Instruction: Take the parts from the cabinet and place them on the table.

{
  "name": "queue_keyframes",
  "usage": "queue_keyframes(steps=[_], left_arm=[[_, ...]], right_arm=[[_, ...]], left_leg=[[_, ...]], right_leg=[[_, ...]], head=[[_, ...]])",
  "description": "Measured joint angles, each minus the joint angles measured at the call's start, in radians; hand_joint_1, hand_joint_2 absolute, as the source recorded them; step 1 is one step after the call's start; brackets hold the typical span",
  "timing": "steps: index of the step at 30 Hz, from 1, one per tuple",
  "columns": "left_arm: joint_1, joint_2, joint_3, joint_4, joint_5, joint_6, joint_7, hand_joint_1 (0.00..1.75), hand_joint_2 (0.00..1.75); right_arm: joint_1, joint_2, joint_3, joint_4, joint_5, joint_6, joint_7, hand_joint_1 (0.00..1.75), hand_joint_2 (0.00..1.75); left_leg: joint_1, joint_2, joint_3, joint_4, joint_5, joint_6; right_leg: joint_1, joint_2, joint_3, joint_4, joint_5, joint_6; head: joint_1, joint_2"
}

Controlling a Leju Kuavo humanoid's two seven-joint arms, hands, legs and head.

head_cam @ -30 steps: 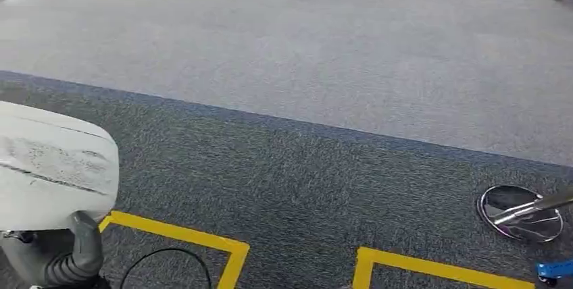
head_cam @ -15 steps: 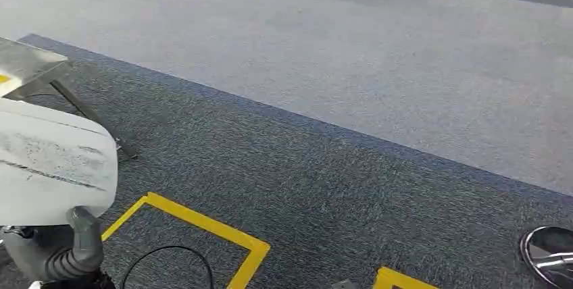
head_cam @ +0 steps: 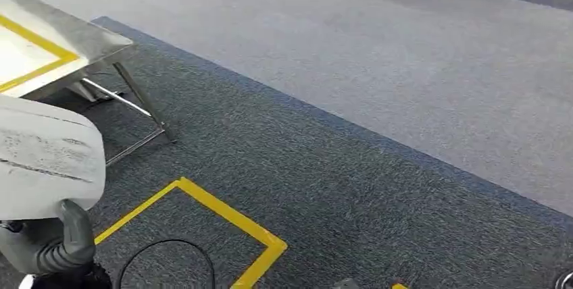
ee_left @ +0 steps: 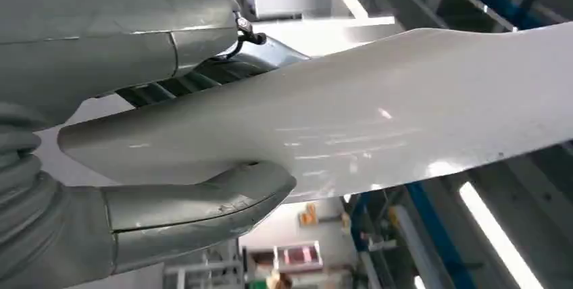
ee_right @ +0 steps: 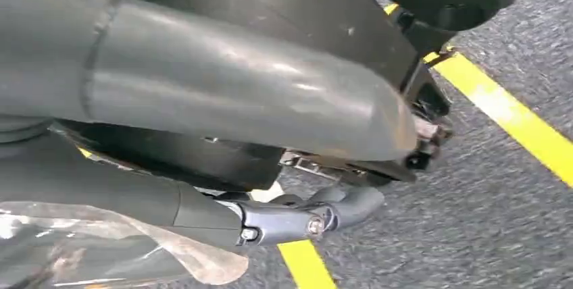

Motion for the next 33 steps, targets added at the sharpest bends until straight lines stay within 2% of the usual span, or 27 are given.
queue_keyframes(steps=[2,3,4,5,7,8,9,10,11,12,13,14,17,18,19,20,21,22,23,24,25,26,27,28,29,32,33], left_arm=[[0.003,0.0,0.007,0.0,0.0,0.003,0.0,1.75,1.75],[0.004,-0.002,0.007,-0.001,0.0,0.003,0.0,1.75,1.75],[0.0,-0.002,0.008,-0.001,0.0,0.005,0.0,1.75,1.75],[-0.001,-0.003,0.01,-0.001,0.0,0.006,0.001,1.75,1.75],[0.0,-0.003,0.011,-0.001,-0.004,0.008,0.001,1.75,1.75],[0.001,-0.003,0.011,-0.001,-0.005,0.009,0.001,1.75,1.75],[0.001,-0.003,0.011,-0.001,-0.005,0.01,0.001,1.75,1.75],[0.001,-0.003,0.012,-0.001,-0.006,0.01,0.001,1.75,1.75],[0.001,-0.003,0.012,-0.001,-0.006,0.01,0.001,1.75,1.75],[0.0,-0.004,0.012,-0.001,-0.006,0.011,0.001,1.75,1.75],[0.0,-0.004,0.013,-0.001,-0.006,0.011,0.001,1.75,1.75],[-0.002,-0.005,0.013,-0.001,-0.006,0.011,0.001,1.75,1.75],[0.0,-0.003,0.014,-0.001,-0.009,0.016,0.001,1.75,1.75],[0.001,-0.003,0.014,-0.001,-0.01,0.018,0.001,1.75,1.75],[-0.002,-0.002,0.014,-0.001,-0.01,0.018,0.001,1.75,1.75],[-0.005,-0.002,0.014,-0.001,-0.011,0.021,0.001,1.75,1.75],[-0.005,-0.002,0.014,-0.001,-0.014,0.024,0.001,1.75,1.75],[-0.005,-0.002,0.014,0.0,-0.015,0.026,0.001,1.75,1.75],[-0.005,-0.001,0.014,0.001,-0.015,0.029,0.001,1.75,1.75],[-0.005,-0.001,0.014,0.002,-0.015,0.031,0.001,1.75,1.75],[-0.005,-0.001,0.014,0.002,-0.016,0.032,0.001,1.75,1.75],[-0.006,-0.001,0.014,0.002,-0.018,0.034,0.002,1.75,1.75],[-0.008,-0.001,0.014,0.003,-0.019,0.035,0.002,1.75,1.75],[-0.012,0.0,0.014,0.003,-0.02,0.036,0.001,1.75,1.75],[-0.019,-0.001,0.014,0.005,-0.02,0.038,0.002,1.75,1.75],[-0.021,-0.001,0.015,0.009,-0.021,0.046,0.002,1.75,1.75],[-0.022,-0.001,0.015,0.01,-0.021,0.048,0.002,1.75,1.75]], right_arm=[[-0.003,-0.001,0.0,-0.001,0.0,0.0,-0.002,0.0,0.0],[-0.004,-0.003,-0.001,-0.003,0.0,0.0,-0.003,0.0,0.0],[-0.006,-0.003,-0.001,-0.002,0.0,0.002,-0.008,0.0,0.0],[-0.009,-0.003,-0.001,0.0,0.001,0.003,-0.011,0.0,0.0],[-0.008,-0.003,-0.001,0.0,0.003,0.006,-0.015,0.0,0.0],[-0.007,-0.003,-0.001,0.0,0.003,0.006,-0.016,0.0,0.0],[-0.008,-0.003,-0.001,0.0,0.003,0.007,-0.017,0.0,0.0],[-0.009,-0.003,-0.001,0.0,0.003,0.007,-0.016,0.0,0.0],[-0.008,-0.003,-0.001,0.0,0.004,0.008,-0.014,0.0,0.0],[-0.007,-0.003,-0.001,0.0,0.004,0.009,-0.014,0.0,0.0],[-0.008,-0.003,-0.001,0.001,0.004,0.012,-0.011,0.0,0.0],[-0.01,-0.003,0.0,0.002,0.005,0.013,-0.009,0.0,0.0],[-0.012,-0.002,0.0,0.002,0.012,0.014,-0.002,0.0,0.0],[-0.012,0.0,0.0,0.002,0.013,0.014,0.0,0.0,0.0],[-0.011,-0.001,0.0,0.002,0.013,0.014,0.001,0.0,0.0],[-0.008,-0.001,0.0,0.002,0.014,0.013,0.002,0.0,0.0],[-0.005,-0.001,0.0,0.002,0.014,0.013,0.004,0.0,0.0],[-0.004,-0.001,0.0,0.002,0.014,0.013,0.006,0.0,0.0],[-0.004,-0.002,0.0,0.002,0.014,0.013,0.009,0.0,0.0],[-0.004,-0.003,0.0,0.002,0.015,0.013,0.01,0.0,0.0],[-0.004,-0.003,0.0,0.002,0.016,0.013,0.011,0.0,0.0],[-0.004,-0.003,0.0,0.001,0.016,0.013,0.011,0.0,0.0],[-0.005,-0.003,0.0,0.0,0.016,0.013,0.011,0.0,0.0],[-0.005,-0.004,0.0,0.0,0.016,0.013,0.009,0.0,0.0],[-0.006,-0.004,0.0,0.0,0.017,0.013,0.008,0.0,0.0],[-0.009,-0.005,-0.001,-0.001,0.016,0.011,0.008,0.0,0.0],[-0.011,-0.005,-0.001,-0.003,0.017,0.011,0.009,0.0,0.0]], left_leg=[[0.003,-0.024,0.003,-0.013,0.003,0.011],[0.012,-0.035,0.014,-0.022,0.01,0.014],[0.016,-0.042,0.016,-0.024,0.01,0.019],[0.016,-0.052,0.015,-0.024,0.01,0.022],[0.016,-0.076,0.015,-0.023,0.008,0.026],[0.015,-0.091,0.016,-0.023,0.008,0.026],[0.015,-0.108,0.019,-0.023,0.008,0.025],[0.016,-0.123,0.021,-0.023,0.006,0.024],[0.016,-0.14,0.025,-0.022,0.005,0.021],[0.017,-0.154,0.028,-0.022,0.003,0.018],[0.013,-0.164,0.026,-0.02,0.0,0.013],[0.013,-0.175,0.02,-0.012,-0.002,0.008],[0.02,-0.207,0.013,-0.02,0.004,-0.007],[0.02,-0.199,0.014,-0.009,-0.005,-0.01],[0.014,-0.141,0.001,0.023,-0.026,-0.018],[0.015,-0.101,-0.032,0.089,-0.063,-0.025],[0.019,-0.081,-0.073,0.173,-0.102,-0.03],[0.022,-0.073,-0.112,0.248,-0.129,-0.033],[0.026,-0.071,-0.138,0.294,-0.136,-0.036],[0.028,-0.071,-0.138,0.29,-0.118,-0.038],[0.031,-0.069,-0.117,0.243,-0.078,-0.038],[0.031,-0.059,-0.074,0.153,-0.025,-0.035],[0.029,-0.033,-0.031,0.064,0.02,-0.03],[0.019,0.036,-0.005,0.013,0.021,-0.025],[0.008,0.049,-0.002,-0.007,0.01,-0.016],[0.008,0.011,-0.013,-0.002,0.01,-0.001],[0.017,-0.005,-0.006,-0.011,0.015,0.007]], right_leg=[[0.003,-0.021,0.013,-0.008,-0.004,0.012],[-0.002,0.017,0.004,0.002,-0.013,0.018],[-0.002,0.064,-0.013,0.04,-0.038,0.019],[-0.004,0.092,-0.052,0.114,-0.072,0.021],[-0.004,0.107,-0.138,0.27,-0.13,0.025],[-0.004,0.108,-0.166,0.308,-0.126,0.026],[-0.004,0.109,-0.165,0.289,-0.096,0.025],[-0.004,0.111,-0.146,0.232,-0.05,0.025],[-0.007,0.124,-0.11,0.143,0.007,0.023],[-0.011,0.155,-0.074,0.055,0.053,0.022],[-0.014,0.202,-0.055,0.013,0.044,0.019],[-0.018,0.198,-0.037,-0.007,0.04,0.016],[-0.012,0.169,-0.032,-0.007,0.041,0.004],[-0.02,0.152,-0.026,-0.015,0.043,-0.003],[-0.019,0.14,-0.02,-0.017,0.039,-0.01],[-0.018,0.123,-0.017,-0.017,0.036,-0.016],[-0.017,0.106,-0.014,-0.017,0.032,-0.019],[-0.016,0.092,-0.012,-0.017,0.028,-0.019],[-0.016,0.077,-0.009,-0.017,0.025,-0.018],[-0.016,0.063,-0.005,-0.017,0.021,-0.017],[-0.016,0.05,0.001,-0.017,0.017,-0.016],[-0.016,0.037,0.01,-0.017,0.011,-0.013],[-0.016,0.027,0.019,-0.017,0.006,-0.011],[-0.011,0.02,0.019,-0.017,0.001,-0.006],[-0.002,0.011,0.025,-0.014,-0.007,0.004],[0.001,-0.03,0.037,-0.024,-0.011,0.017],[-0.002,-0.026,0.036,-0.024,-0.02,0.026]], head=[[0.0,0.0],[0.001,0.0],[0.006,0.0],[0.012,0.0],[0.012,0.0],[0.013,0.0],[0.011,0.0],[0.013,0.0],[0.012,0.0],[0.013,0.0],[0.011,0.0],[0.01,0.0],[0.011,0.0],[0.013,0.0],[0.004,0.0],[-0.001,0.0],[0.0,0.0],[0.0,0.0],[0.0,0.0],[0.0,0.0],[0.0,0.0],[0.0,0.0],[0.0,0.0],[0.0,0.0],[-0.004,0.0],[0.003,0.0],[0.004,0.0]])
